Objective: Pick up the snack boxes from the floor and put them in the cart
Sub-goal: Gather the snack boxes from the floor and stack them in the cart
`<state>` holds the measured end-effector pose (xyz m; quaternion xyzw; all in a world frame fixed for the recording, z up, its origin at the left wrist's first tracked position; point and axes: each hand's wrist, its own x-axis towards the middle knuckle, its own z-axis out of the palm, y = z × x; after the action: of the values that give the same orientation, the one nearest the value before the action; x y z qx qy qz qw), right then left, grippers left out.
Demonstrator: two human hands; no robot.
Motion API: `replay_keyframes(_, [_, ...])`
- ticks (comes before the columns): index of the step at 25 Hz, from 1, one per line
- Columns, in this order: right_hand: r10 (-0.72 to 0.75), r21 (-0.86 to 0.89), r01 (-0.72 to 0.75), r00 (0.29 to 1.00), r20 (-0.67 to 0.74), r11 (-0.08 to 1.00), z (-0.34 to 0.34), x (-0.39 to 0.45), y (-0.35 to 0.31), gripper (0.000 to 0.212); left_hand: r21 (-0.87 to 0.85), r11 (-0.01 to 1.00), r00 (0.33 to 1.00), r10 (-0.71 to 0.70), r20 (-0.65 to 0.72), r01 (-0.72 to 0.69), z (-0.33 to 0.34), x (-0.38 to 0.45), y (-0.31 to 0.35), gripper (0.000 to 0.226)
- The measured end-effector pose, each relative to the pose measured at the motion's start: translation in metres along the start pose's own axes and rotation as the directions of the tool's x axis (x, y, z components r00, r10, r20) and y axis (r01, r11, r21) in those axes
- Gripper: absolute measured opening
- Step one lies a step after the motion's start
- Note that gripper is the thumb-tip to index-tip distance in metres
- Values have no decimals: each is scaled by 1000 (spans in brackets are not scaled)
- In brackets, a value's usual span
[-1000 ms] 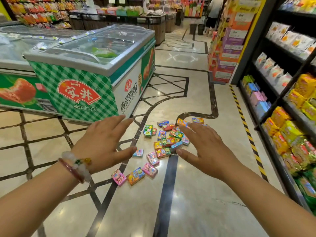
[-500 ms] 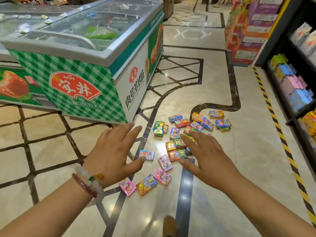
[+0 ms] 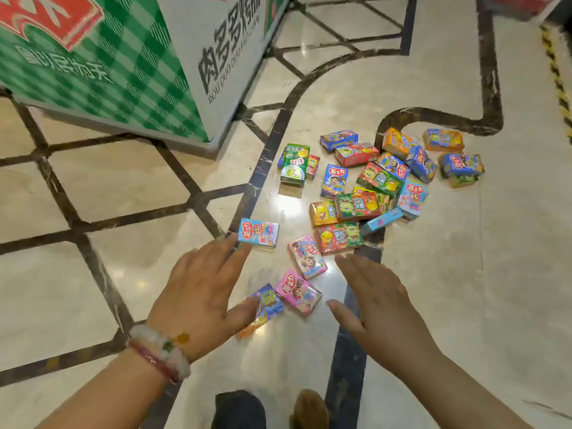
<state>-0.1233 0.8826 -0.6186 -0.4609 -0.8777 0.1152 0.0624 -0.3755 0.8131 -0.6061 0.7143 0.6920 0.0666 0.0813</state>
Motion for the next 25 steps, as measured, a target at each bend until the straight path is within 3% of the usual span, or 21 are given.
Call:
replay_keyframes(5, [141, 77, -169, 948, 284, 983, 211, 19, 58, 56, 4, 997, 982, -79, 174, 79, 227, 11, -68, 68])
replay_keyframes(7, [171, 20, -195, 901, 399, 981, 283, 32, 78, 44, 9, 998, 951, -62, 303, 62, 301, 17, -86, 65])
replay_keyframes(10, [197, -106, -168, 871, 450, 980, 358, 54, 92, 36, -66, 998, 923, 8, 386, 18, 380, 29, -100, 64])
replay_keyframes(14, [291, -115, -270, 826, 482, 956, 393, 70, 89, 55, -87, 960, 783, -164, 600, 267, 426, 25, -97, 91])
replay_keyframes(18, [338, -186, -283, 799, 497, 941, 397, 74, 82, 74, -9, 934, 747, -280, 603, 358, 432, 29, -85, 99])
replay_keyframes(20, [363, -174, -320, 782, 506, 931, 400, 76, 86, 83, 8, 921, 736, -316, 599, 389, 435, 36, -85, 87])
replay_keyframes(22, [398, -153, -375, 762, 510, 914, 400, 77, 91, 81, -8, 892, 722, -361, 590, 453, 434, 40, -87, 74])
replay_keyframes(25, [416, -14, -485, 734, 537, 874, 400, 78, 98, 63, -102, 821, 705, -410, 579, 561, 434, 43, -94, 75])
